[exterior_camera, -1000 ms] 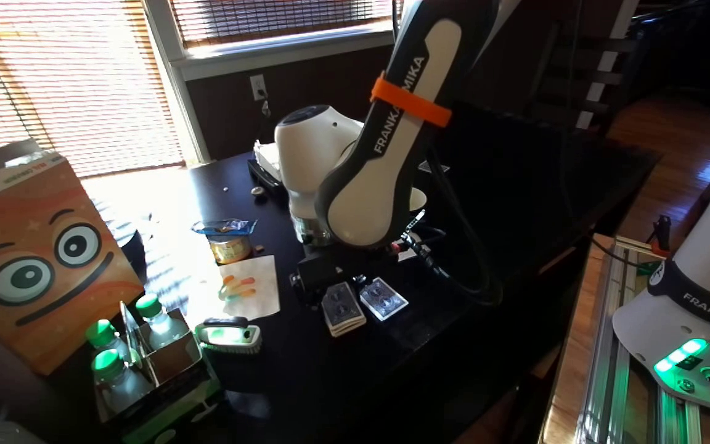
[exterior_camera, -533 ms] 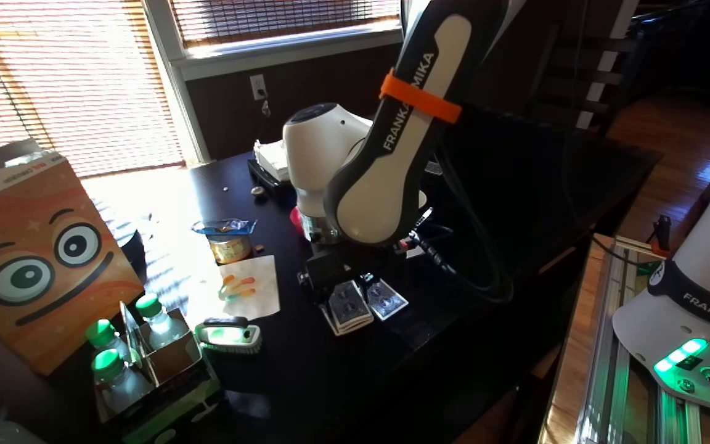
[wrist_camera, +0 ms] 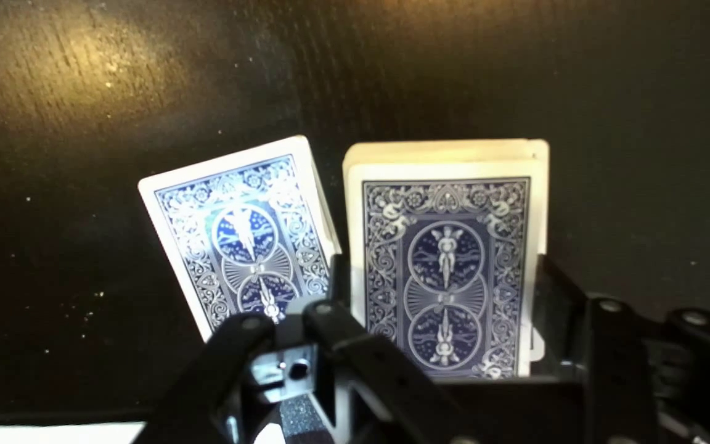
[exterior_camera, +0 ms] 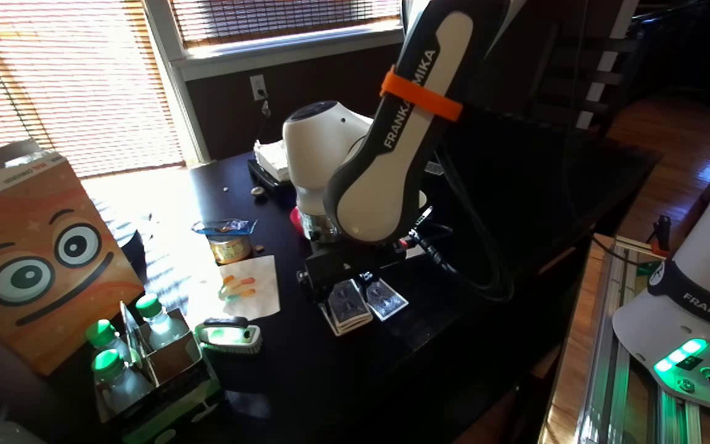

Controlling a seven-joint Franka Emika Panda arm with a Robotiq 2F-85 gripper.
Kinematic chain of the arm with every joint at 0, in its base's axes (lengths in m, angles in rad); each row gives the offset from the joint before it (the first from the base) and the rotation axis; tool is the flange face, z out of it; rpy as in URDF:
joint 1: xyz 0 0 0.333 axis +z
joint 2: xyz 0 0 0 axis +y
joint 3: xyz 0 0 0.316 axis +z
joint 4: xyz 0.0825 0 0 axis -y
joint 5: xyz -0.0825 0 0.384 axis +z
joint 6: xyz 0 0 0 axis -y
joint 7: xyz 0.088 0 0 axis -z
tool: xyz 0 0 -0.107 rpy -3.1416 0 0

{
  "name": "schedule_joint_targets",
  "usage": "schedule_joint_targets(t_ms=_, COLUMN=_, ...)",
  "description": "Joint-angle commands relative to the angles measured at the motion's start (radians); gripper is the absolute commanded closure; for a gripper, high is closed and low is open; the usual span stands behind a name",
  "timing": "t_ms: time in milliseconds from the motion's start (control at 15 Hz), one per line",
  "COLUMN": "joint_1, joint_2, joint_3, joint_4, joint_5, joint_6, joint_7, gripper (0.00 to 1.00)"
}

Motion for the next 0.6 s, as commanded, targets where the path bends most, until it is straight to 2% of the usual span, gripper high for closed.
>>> schedule_joint_targets(t_ms=0, joint_1=-0.006, joint_2=-0.049, joint_3=-0.004, joint_4=-0.048, joint_5=0.009, joint_6=0.013, joint_7=-0.017, gripper=0.55)
schedule_joint_targets(t_ms=533, joint_1=-0.042, joint_2=-0.094, joint_3=-0.001, joint_4=-0.105, joint_5=0.007, joint_6=0.015, joint_7=-0.083, gripper=0.55)
